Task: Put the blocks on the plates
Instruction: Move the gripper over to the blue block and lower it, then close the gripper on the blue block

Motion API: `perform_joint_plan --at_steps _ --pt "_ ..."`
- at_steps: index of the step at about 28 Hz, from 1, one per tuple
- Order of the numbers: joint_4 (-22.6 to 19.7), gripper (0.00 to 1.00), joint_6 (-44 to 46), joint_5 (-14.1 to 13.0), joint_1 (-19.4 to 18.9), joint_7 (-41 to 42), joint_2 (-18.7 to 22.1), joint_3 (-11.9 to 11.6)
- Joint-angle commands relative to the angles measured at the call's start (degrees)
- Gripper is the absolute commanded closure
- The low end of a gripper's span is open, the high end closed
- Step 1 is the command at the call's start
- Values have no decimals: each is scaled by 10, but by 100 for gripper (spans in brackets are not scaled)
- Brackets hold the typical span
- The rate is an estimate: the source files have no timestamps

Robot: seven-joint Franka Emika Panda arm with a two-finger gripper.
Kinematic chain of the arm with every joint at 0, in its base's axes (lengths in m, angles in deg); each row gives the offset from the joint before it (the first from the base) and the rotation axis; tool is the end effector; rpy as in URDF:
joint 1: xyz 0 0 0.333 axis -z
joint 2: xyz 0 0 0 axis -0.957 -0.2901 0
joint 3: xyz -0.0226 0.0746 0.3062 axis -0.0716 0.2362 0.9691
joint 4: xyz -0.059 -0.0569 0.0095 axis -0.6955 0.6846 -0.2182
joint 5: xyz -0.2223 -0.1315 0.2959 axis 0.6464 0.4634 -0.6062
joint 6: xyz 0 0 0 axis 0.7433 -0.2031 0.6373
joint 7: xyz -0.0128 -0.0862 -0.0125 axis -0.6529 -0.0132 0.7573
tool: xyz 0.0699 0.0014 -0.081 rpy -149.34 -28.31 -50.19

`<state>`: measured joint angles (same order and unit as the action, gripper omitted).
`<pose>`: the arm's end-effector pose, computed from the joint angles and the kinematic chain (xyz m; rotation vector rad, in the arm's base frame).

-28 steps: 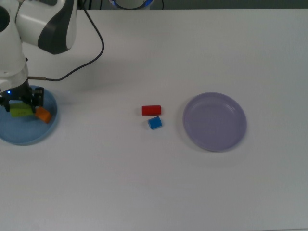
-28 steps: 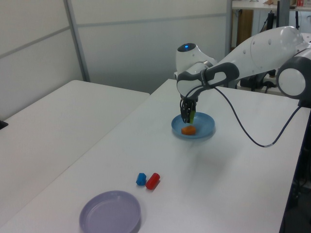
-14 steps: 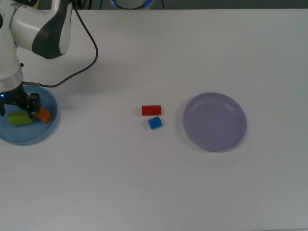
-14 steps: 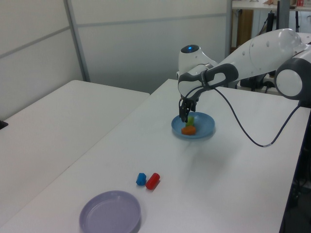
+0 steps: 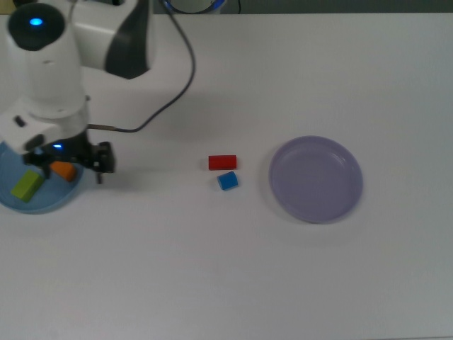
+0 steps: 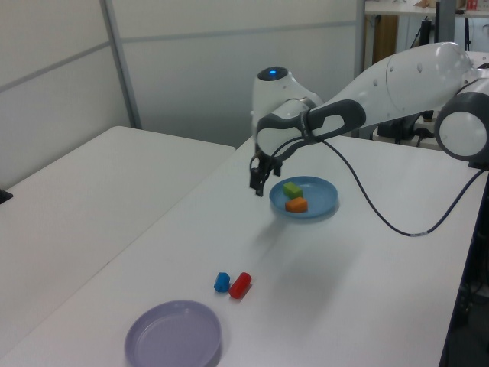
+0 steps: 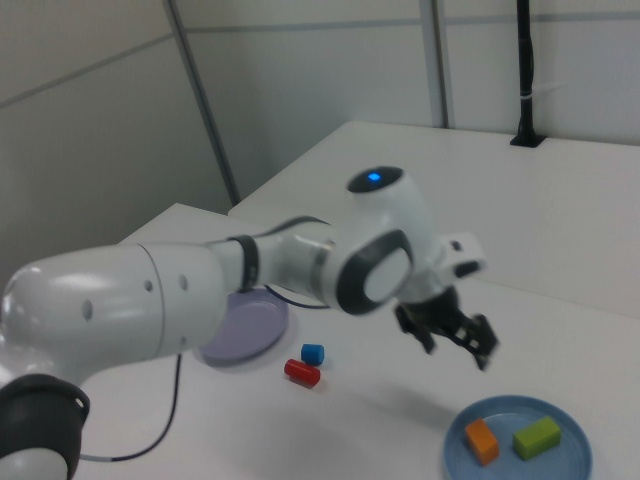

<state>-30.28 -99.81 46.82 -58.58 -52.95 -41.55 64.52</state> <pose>0.6891 -0.1588 0.3954 2.9767 -0.0353 0.2638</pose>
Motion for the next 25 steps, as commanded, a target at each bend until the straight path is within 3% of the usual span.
perform_joint_plan --at_steps 1,5,9,17,25 --pt "-8 0 55 -9 -37 -14 26 37" --pt "-8 0 95 -10 -39 -16 28 87" --pt "-15 0 113 -10 -48 -17 27 114" --pt "-39 0 108 -2 -86 -15 12 113" --pt "-37 0 100 3 -101 -15 -10 113"
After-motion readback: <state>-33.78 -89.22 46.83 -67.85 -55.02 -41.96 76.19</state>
